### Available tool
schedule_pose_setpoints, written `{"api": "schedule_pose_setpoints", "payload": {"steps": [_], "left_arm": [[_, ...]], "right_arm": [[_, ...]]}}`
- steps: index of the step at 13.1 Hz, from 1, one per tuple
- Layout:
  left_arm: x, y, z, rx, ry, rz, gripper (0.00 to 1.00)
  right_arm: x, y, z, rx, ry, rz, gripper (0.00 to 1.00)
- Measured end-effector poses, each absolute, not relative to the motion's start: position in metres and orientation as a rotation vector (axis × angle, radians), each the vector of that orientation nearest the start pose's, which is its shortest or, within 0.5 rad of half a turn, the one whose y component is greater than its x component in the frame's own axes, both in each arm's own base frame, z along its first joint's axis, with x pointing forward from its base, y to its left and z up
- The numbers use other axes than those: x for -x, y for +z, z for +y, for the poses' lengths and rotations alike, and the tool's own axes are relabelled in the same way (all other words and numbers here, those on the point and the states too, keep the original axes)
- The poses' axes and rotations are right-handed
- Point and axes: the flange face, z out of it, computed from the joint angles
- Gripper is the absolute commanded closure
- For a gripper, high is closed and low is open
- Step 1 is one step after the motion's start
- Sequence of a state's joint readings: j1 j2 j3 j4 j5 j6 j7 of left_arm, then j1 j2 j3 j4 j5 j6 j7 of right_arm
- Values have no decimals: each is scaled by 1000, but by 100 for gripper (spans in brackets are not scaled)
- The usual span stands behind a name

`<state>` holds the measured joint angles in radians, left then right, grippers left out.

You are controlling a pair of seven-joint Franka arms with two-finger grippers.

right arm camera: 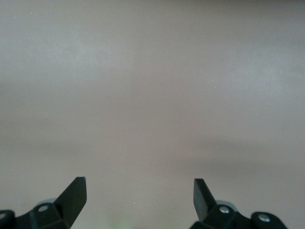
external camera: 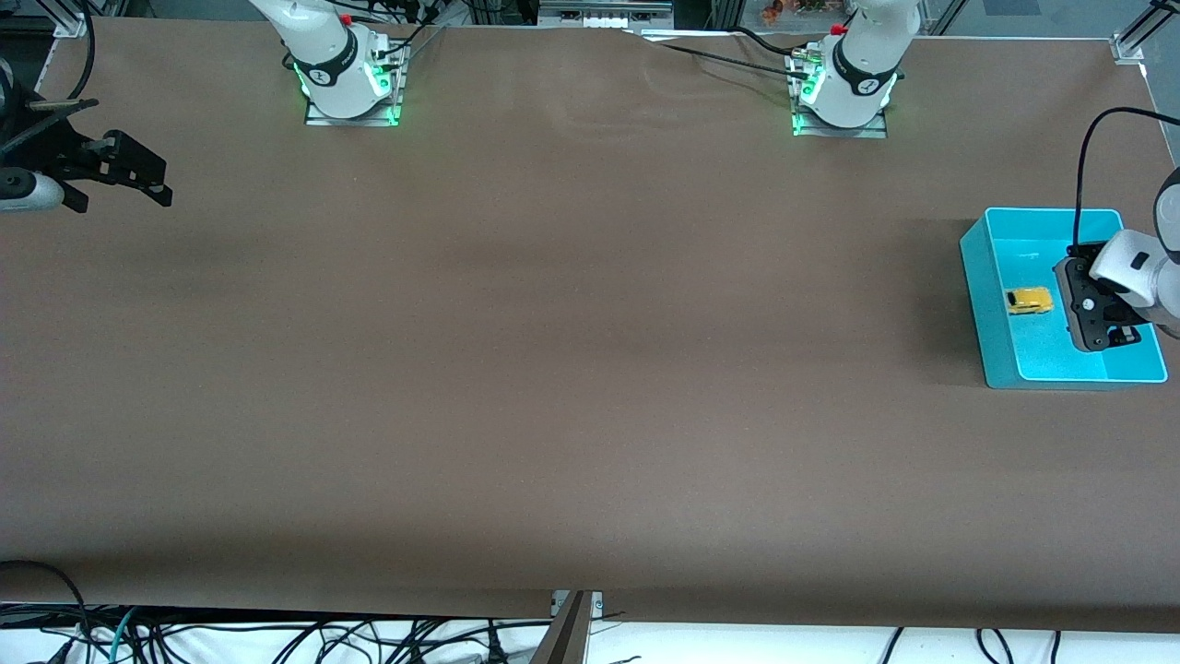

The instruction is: Wind and store yellow beetle car

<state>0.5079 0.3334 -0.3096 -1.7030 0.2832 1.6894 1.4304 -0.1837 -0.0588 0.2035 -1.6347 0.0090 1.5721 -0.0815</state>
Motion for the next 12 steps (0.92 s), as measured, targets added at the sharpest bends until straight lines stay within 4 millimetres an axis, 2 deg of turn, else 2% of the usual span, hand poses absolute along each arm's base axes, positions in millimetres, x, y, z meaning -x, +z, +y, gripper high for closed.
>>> {"api": "schedule_pose_setpoints", "payload": {"steps": [4, 6, 8, 11, 12], "left_arm": [[-601, 423, 108, 2587, 652, 1858, 0], [-607, 445, 69, 2625, 662, 1773, 0], [-611, 466, 29, 2715, 631, 1644, 0], [-616, 486, -14, 2839, 554, 1414, 0], [-615, 497, -34, 2855, 526, 1333, 0]], "right_arm": [[-536, 626, 15, 3140, 8, -160, 1], [-536, 626, 15, 3141, 8, -160, 1], [-536, 626, 15, 3141, 8, -160, 1], [-536, 626, 16, 3141, 8, -161, 1], [-536, 626, 16, 3141, 8, -161, 1]]}}
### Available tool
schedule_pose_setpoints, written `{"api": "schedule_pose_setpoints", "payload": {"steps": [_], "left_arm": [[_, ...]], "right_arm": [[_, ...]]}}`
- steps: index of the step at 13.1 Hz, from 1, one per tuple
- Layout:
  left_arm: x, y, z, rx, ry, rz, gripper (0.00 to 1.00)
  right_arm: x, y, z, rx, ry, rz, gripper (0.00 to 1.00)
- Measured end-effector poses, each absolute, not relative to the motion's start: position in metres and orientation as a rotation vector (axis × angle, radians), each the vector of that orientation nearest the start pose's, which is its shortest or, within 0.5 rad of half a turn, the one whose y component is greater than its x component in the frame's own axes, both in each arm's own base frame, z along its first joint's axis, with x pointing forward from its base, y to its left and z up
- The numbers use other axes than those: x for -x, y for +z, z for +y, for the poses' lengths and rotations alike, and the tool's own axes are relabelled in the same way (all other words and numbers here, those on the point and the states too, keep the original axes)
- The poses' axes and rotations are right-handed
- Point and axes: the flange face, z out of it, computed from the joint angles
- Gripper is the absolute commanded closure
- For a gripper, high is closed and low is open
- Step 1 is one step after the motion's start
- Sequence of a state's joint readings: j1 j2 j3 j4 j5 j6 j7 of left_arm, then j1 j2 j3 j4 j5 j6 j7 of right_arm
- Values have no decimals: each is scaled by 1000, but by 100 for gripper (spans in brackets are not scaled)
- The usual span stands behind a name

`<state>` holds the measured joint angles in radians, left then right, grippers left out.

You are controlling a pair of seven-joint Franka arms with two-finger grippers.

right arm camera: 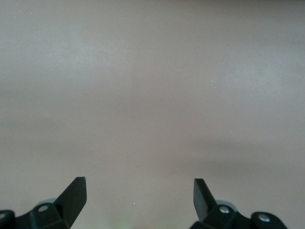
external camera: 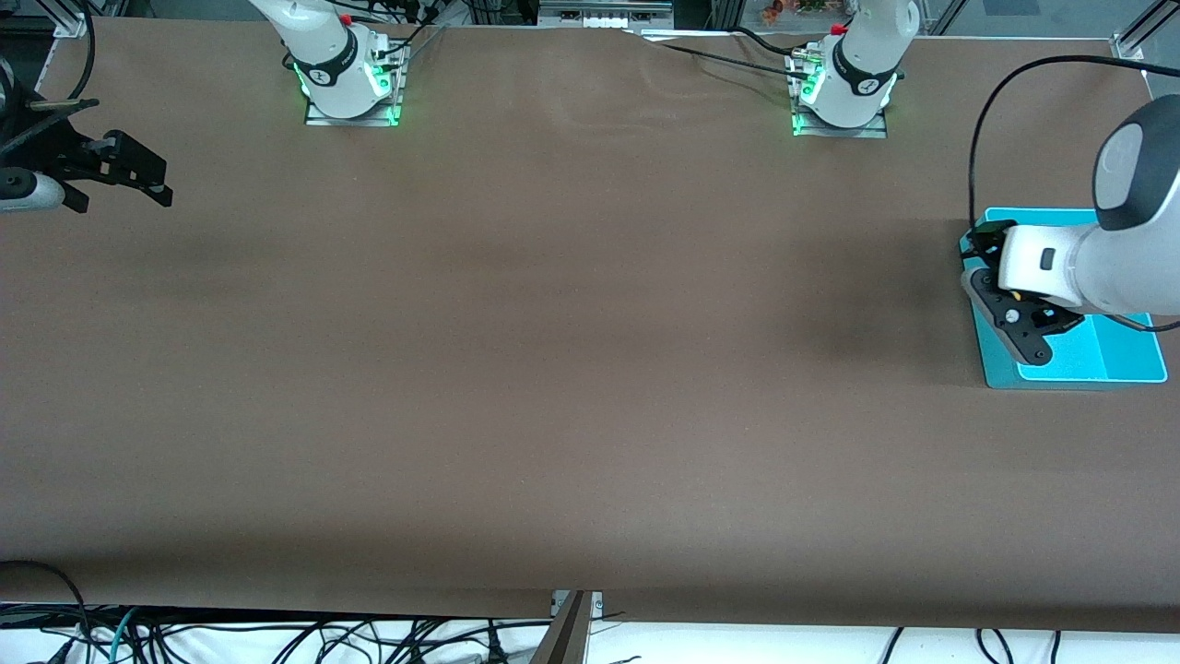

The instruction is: Wind and store yellow beetle car

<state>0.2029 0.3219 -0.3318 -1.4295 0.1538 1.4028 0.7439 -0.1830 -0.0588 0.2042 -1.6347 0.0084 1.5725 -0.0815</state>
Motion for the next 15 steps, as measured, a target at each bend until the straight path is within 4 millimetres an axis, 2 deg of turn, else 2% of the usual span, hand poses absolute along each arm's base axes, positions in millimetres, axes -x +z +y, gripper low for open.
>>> {"api": "schedule_pose_setpoints", "payload": {"steps": [3, 4, 5, 6, 8, 10, 12, 15], "left_arm": [[-597, 537, -96, 2872, 419, 1102, 0], [-591, 551, -108, 2892, 357, 1008, 0], [-587, 560, -111, 2935, 290, 889, 0], [-585, 565, -107, 2991, 224, 749, 0], [-578, 565, -87, 3074, 126, 480, 0], [-565, 562, -64, 3117, 71, 311, 0], [-554, 561, -48, 3152, 60, 241, 0], [-550, 560, -49, 3153, 63, 225, 0]], "right_arm": [[-536, 626, 16, 3141, 7, -161, 1], [-536, 626, 16, 3141, 7, -161, 1], [-536, 626, 16, 3141, 7, -161, 1], [-536, 626, 16, 3141, 7, -161, 1], [-536, 626, 16, 3141, 6, -162, 1], [-536, 626, 16, 3141, 5, -163, 1], [-536, 626, 17, 3141, 4, -164, 1], [-536, 626, 17, 3141, 1, -164, 1]]}}
